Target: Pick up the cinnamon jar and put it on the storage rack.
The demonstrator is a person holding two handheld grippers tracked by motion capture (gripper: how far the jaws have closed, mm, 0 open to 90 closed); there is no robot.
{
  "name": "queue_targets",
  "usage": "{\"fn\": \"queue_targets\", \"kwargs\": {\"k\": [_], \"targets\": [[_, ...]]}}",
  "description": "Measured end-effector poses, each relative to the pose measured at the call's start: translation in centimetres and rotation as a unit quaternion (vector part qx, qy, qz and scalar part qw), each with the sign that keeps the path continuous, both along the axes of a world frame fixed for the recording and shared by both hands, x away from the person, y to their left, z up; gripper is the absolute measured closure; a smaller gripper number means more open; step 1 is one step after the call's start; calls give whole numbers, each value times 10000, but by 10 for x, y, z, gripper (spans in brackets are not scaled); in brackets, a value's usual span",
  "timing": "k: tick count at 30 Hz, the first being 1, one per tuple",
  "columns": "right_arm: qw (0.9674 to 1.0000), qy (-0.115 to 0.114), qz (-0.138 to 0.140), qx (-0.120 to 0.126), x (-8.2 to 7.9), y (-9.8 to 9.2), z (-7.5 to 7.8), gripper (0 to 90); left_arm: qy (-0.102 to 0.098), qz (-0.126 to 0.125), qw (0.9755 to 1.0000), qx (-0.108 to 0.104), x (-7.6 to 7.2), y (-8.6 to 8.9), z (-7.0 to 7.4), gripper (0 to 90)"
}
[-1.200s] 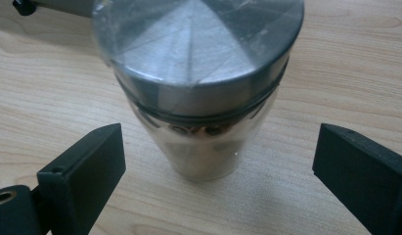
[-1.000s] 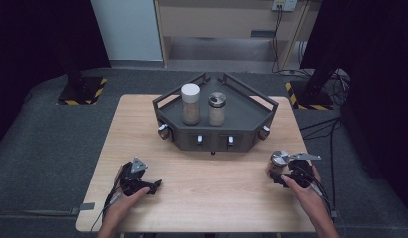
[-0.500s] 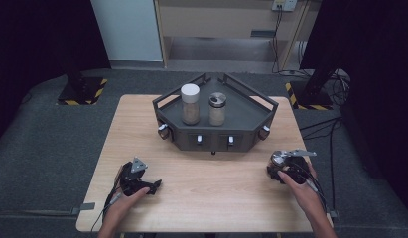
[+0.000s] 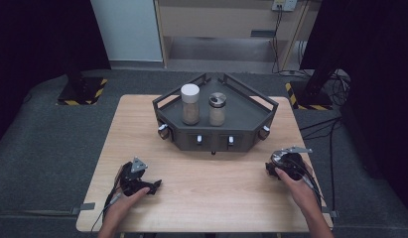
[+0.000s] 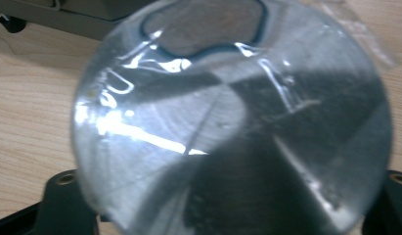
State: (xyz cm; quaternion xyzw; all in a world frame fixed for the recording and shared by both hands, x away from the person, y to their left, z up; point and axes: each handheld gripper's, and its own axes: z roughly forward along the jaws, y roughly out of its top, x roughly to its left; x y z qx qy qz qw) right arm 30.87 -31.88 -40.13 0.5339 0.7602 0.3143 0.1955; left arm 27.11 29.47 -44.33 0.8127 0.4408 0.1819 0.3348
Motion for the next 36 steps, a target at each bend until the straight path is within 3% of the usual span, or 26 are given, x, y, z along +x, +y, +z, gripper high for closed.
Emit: {"fn": "queue_targets", "kwargs": {"k": [10,23,36], "targets": [[9998,-51,86,-146,-4,7,9,317,1,1,10000,-3,0,0,0,0],[9986,-196,429,-239,-14,11,56,317,0,2,10000,-2,0,0,0,0],[9975,-229,616,-276,-13,20,89,317,0,1,10000,-2,0,0,0,0]]}}
